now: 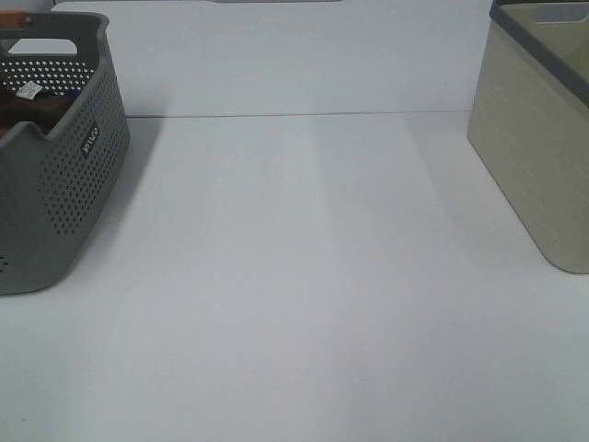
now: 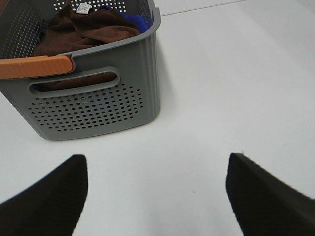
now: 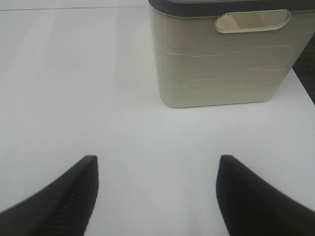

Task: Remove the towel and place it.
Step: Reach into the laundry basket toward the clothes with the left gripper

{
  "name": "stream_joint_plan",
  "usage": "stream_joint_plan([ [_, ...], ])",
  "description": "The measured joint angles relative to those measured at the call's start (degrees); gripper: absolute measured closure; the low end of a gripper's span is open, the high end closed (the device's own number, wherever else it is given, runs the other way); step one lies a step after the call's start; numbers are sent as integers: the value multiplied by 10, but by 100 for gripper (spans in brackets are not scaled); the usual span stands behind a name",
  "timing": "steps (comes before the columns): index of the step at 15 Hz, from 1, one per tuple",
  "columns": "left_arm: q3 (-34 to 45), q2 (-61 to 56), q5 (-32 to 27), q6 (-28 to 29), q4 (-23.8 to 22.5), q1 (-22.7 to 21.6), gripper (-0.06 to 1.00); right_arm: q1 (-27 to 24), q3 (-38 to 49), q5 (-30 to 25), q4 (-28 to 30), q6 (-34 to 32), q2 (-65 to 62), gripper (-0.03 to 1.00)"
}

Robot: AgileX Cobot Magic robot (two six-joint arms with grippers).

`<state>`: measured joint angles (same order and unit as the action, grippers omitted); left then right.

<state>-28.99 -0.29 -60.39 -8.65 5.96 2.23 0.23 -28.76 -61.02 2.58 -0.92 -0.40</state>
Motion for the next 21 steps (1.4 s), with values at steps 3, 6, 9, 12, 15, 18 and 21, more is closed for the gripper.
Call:
stream_joint_plan([
  [3,0,0,0,0,0,0,20,0,0,0,0,0,0,32],
  [6,0,0,0,0,0,0,20,0,0,0,0,0,0,32],
  [9,0,0,0,0,0,0,20,0,0,0,0,0,0,32],
  [12,0,0,0,0,0,0,20,0,0,0,0,0,0,32],
  [15,0,0,0,0,0,0,20,0,0,0,0,0,0,32],
  [18,0,0,0,0,0,0,20,0,0,0,0,0,0,32],
  [21,0,0,0,0,0,0,20,0,0,0,0,0,0,32],
])
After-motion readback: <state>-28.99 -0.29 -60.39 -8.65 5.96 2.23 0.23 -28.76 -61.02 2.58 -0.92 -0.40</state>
